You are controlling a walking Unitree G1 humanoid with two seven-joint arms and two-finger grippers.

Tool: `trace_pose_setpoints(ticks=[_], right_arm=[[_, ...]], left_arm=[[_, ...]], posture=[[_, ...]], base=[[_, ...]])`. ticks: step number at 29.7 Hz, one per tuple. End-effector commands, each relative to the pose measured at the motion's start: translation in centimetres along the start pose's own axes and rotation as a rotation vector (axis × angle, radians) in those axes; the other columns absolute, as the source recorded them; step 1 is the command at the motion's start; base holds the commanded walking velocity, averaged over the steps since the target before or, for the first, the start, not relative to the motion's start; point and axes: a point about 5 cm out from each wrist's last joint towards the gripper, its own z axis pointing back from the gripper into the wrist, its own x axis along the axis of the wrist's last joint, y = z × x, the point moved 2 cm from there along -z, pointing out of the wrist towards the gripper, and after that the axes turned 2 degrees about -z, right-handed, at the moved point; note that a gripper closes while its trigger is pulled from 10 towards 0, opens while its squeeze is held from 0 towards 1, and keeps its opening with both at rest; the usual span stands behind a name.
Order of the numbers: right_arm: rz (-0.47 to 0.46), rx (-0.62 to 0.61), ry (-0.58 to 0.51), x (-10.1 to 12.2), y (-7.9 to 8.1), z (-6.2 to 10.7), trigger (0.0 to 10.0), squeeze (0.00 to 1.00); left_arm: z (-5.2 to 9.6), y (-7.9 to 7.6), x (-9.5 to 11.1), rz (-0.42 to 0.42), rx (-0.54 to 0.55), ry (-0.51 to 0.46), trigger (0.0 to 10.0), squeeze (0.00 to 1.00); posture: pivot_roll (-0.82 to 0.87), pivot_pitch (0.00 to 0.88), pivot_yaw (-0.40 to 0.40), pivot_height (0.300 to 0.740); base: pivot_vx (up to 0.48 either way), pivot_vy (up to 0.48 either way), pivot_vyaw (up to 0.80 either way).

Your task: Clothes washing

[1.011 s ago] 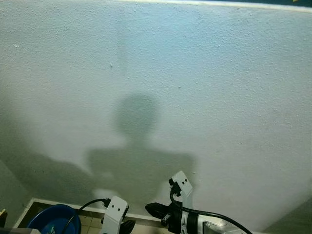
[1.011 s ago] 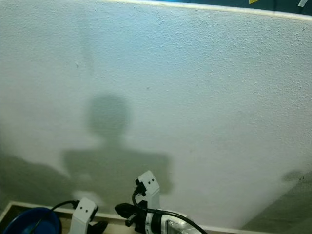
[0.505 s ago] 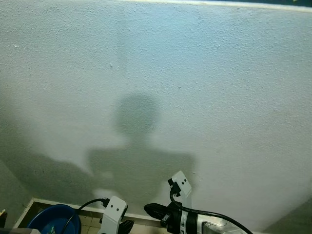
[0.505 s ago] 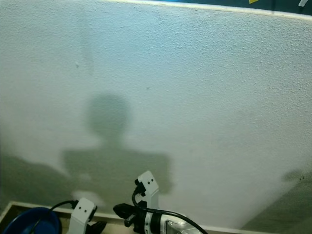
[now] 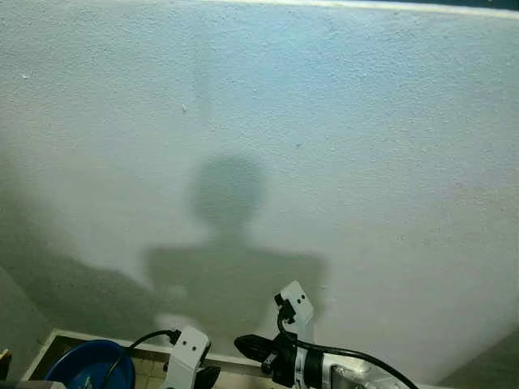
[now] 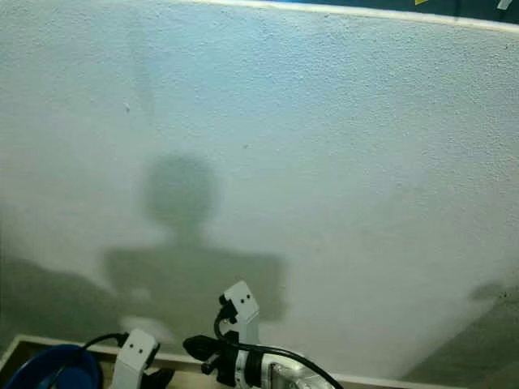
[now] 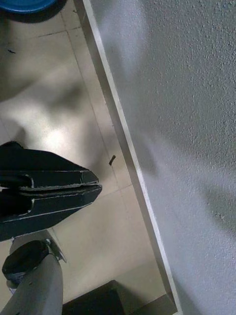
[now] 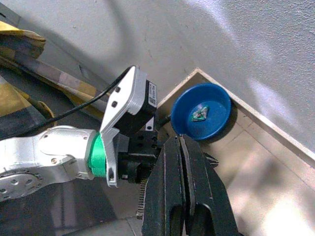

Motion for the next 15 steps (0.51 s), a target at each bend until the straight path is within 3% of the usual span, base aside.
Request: trace_pose_setpoints(ticks=[1, 15], right_arm=[[0.014, -0.014, 0.010, -0.10, -0.08, 0.02, 10.0, 0.00], [-0.006, -0.025, 0.012, -0.19, -0.51, 0.10, 10.0, 0.00]], left_arm=[[0.15, -0.13, -0.67, 0.000, -0.009, 0.029, 10.0, 0.00], [-0.02, -0.08, -0.45, 0.012, 0.000, 0.024, 10.0, 0.00]], posture=[[0.00, 0.053, 0.066, 0.740], [0.00, 0.054, 0.067, 0.740]], base=[[0.000, 0.000, 0.00], [0.000, 0.000, 0.00]])
